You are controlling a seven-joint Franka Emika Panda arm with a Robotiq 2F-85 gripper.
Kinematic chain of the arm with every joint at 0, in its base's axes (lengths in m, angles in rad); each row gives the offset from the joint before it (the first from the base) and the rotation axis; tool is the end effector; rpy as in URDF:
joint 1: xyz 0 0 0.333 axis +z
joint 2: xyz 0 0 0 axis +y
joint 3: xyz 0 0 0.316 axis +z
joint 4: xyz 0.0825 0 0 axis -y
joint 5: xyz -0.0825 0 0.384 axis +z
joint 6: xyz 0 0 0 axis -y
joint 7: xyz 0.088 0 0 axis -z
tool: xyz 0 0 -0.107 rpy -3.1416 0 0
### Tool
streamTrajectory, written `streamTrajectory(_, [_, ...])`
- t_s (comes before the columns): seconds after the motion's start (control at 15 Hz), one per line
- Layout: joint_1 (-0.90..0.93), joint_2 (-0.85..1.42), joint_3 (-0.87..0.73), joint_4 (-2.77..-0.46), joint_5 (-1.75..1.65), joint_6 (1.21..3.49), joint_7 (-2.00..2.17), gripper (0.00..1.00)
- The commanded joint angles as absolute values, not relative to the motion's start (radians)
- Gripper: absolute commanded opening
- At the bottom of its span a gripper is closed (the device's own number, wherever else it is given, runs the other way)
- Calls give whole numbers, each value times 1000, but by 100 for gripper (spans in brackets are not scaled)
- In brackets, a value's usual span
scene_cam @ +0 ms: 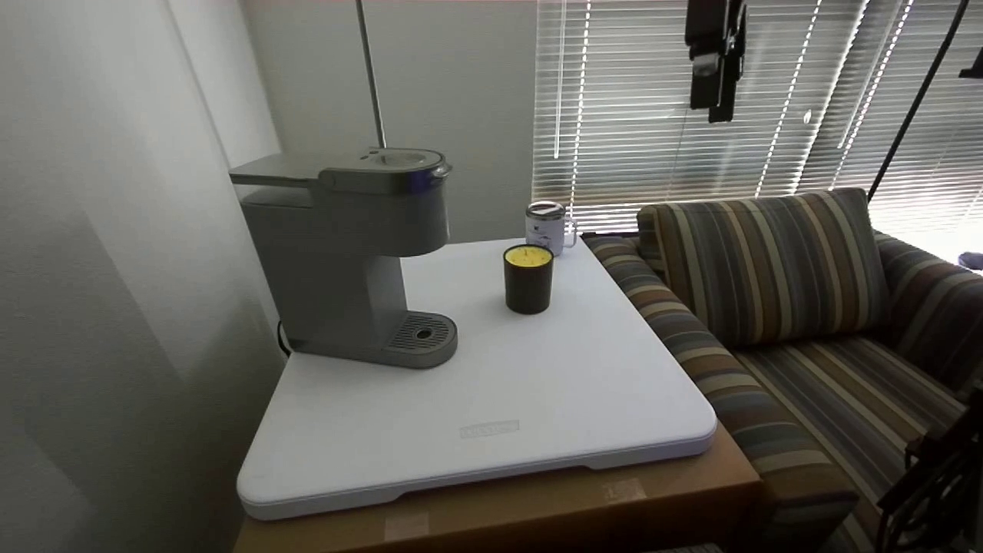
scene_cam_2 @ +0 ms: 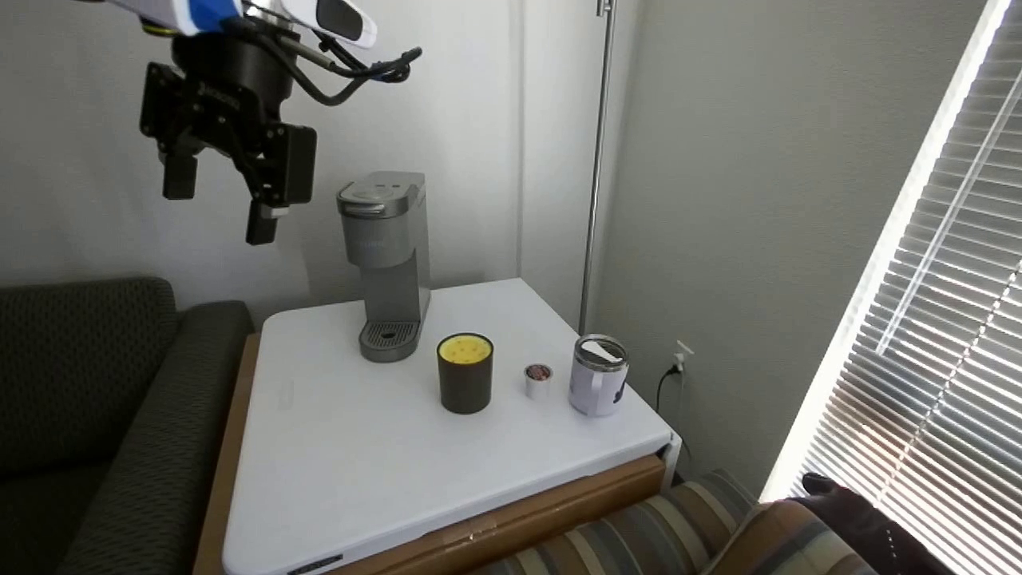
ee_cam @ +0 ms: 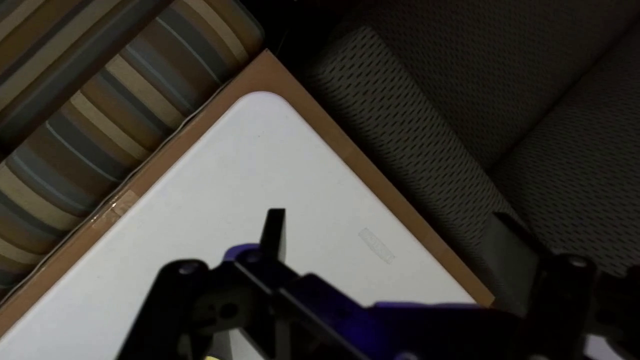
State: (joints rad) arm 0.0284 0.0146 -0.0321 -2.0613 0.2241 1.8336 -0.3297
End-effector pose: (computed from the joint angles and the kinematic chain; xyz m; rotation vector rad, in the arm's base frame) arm 0.5239 0.0160 0.4109 -2.8611 -0.3466 0.2955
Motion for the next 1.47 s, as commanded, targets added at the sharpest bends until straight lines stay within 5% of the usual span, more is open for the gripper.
streamTrajectory(0.0, [29,131,-1,-1978,219,1844,-307,100])
streamTrajectory(1.4, [-1,365,87,-1840,511,2290,-257,100])
